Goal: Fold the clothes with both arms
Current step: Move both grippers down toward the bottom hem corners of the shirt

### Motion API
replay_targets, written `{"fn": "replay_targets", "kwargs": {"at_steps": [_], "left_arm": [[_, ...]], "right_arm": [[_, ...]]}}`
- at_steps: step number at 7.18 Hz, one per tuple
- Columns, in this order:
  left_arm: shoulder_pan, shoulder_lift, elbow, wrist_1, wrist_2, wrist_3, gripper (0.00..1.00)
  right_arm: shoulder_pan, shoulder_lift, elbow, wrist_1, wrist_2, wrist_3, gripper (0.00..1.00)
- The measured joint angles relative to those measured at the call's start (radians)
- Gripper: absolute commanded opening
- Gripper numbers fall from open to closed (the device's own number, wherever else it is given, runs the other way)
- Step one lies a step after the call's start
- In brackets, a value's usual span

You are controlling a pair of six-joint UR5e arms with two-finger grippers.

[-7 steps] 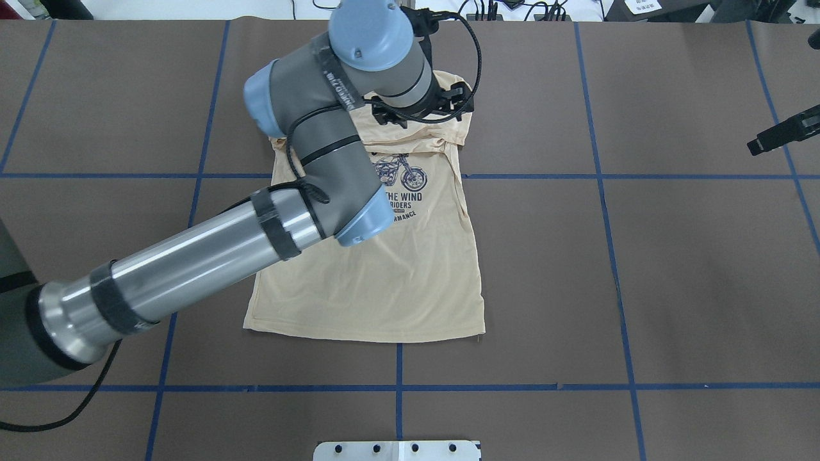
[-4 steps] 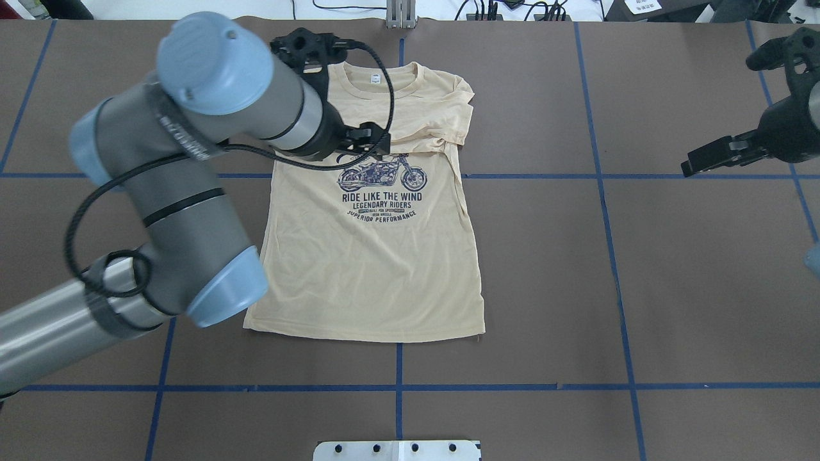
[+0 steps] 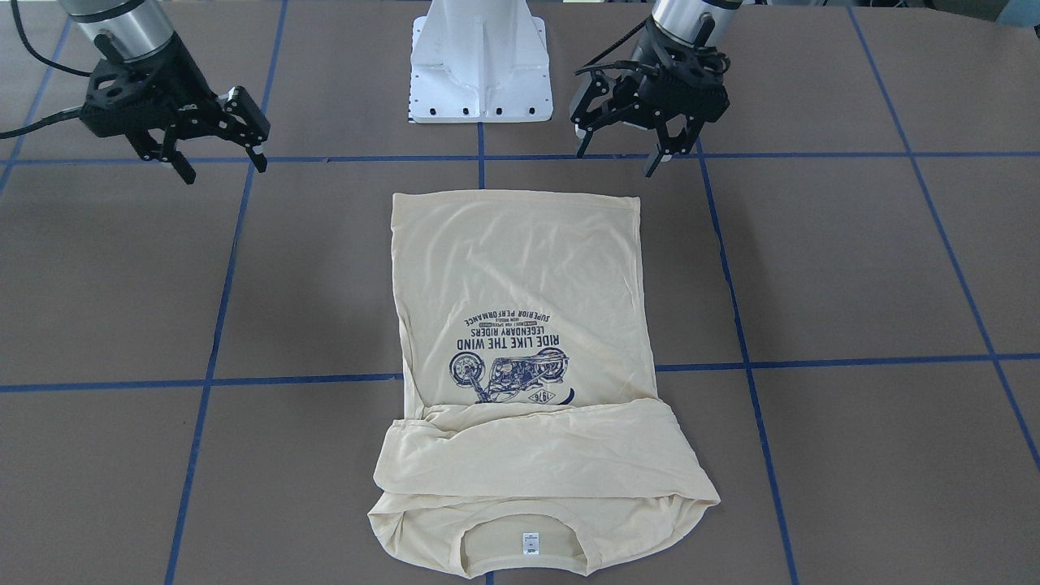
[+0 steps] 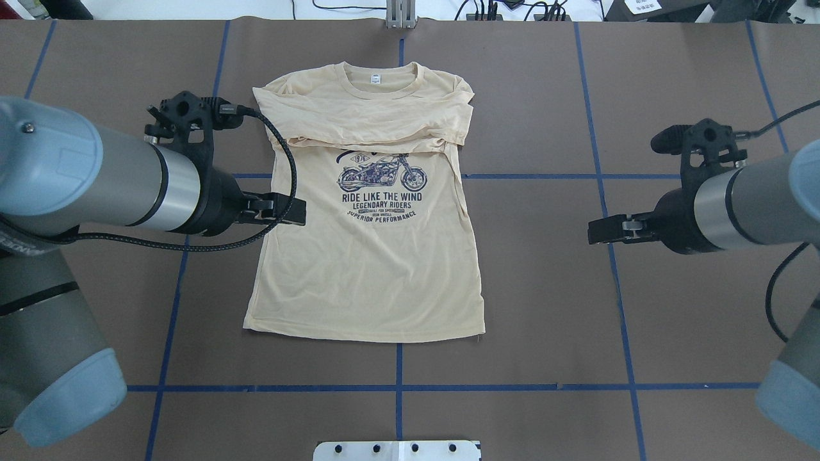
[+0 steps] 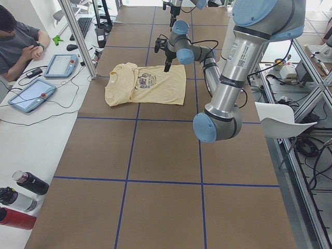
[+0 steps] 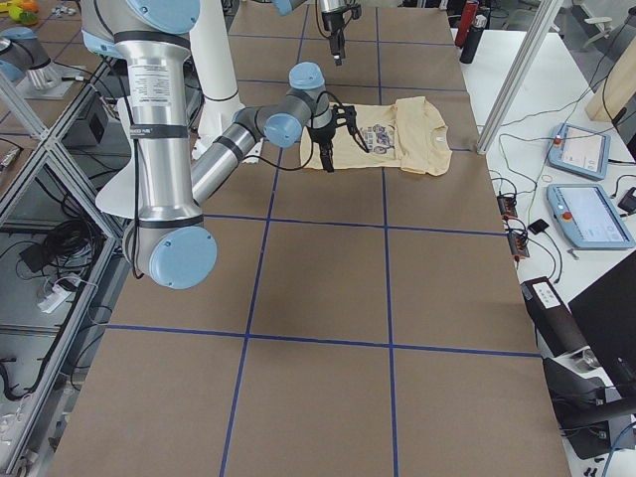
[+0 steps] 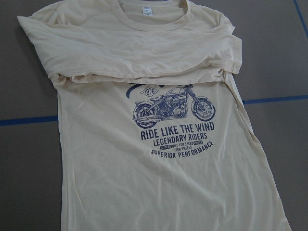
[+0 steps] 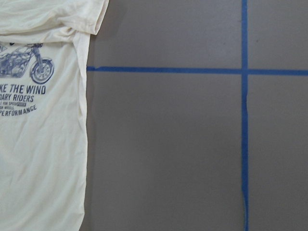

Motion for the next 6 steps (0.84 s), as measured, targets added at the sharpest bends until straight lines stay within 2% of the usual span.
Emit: {"fn": "replay_targets", "kwargs": {"at_steps": [3,4,6], "left_arm": [[0.125,0.116,-0.006,-0.036,0.08,-0.106,0.99],[0.146,0.166,-0.001,-0.079,0.099,-0.11,0.95],[0.167,0.229,0.052,-0.17,0.132,-0.115,0.85]], "right_arm": [[-0.308,-0.002,0.028,-0.002,-0.313,0.259,1.0],[-0.363,0.001,0.029,-0.004,-0.374,0.295,1.0],[-0.397,0.008,0.024,-0.01,-0.413,0.314,1.0]]}}
